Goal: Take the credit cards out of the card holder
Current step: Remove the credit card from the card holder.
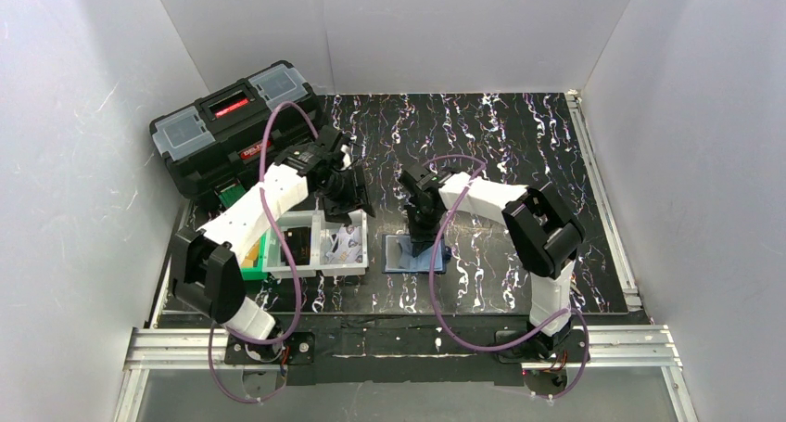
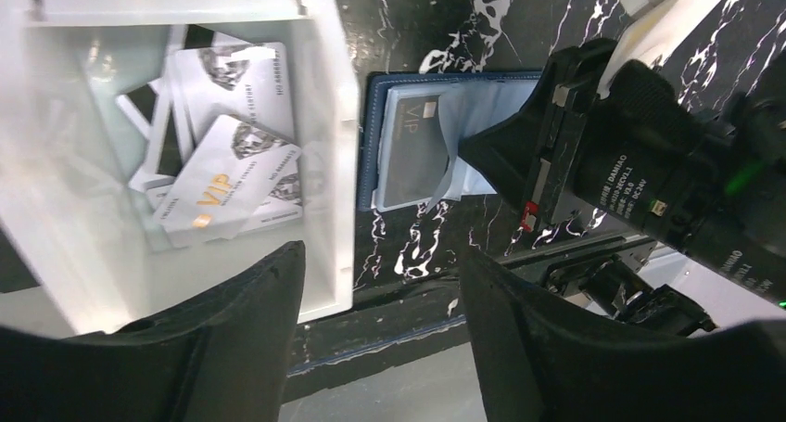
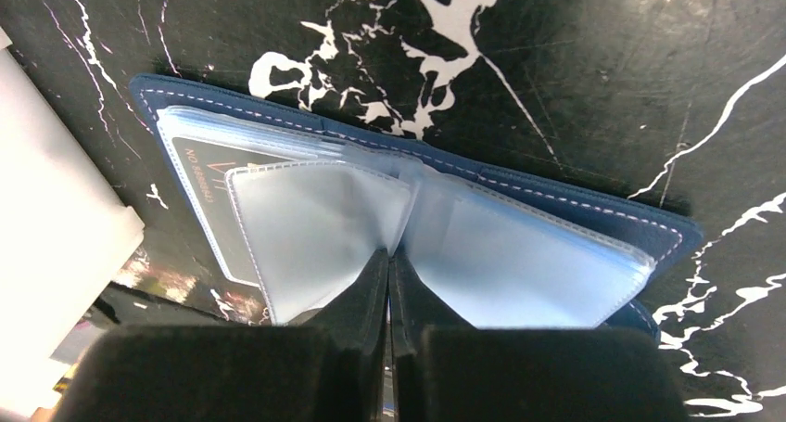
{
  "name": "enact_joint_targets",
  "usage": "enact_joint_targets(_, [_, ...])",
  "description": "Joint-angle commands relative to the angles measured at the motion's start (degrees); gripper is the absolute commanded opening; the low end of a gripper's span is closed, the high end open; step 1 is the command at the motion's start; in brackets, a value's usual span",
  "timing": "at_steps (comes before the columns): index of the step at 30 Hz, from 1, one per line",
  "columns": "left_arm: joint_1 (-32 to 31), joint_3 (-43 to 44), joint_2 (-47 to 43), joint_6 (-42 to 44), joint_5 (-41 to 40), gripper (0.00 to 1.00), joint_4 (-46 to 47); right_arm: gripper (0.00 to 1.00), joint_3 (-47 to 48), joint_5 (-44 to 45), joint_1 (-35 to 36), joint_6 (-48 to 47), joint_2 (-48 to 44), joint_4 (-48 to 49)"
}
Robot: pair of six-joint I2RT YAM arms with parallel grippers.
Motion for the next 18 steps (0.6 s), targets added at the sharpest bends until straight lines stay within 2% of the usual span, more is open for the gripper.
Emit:
enact_joint_targets(1, [-3.7, 3.3, 2.4, -0.9, 0.6, 0.56, 0.1, 0.05, -5.2, -1.7, -2.1, -2.1, -0.3, 3.9])
enact_joint_targets(7, [-9.1, 5.1, 8.4, -1.0, 0.8, 0.48, 1.5, 0.04, -9.3, -6.3, -5.0, -2.1, -2.1, 7.9])
enact_joint_targets(18, [-14.0, 6.5, 19.4, 0.0, 2.6, 0.46, 4.1, 0.04, -13.1, -9.9, -8.1, -3.0, -3.2, 11.8])
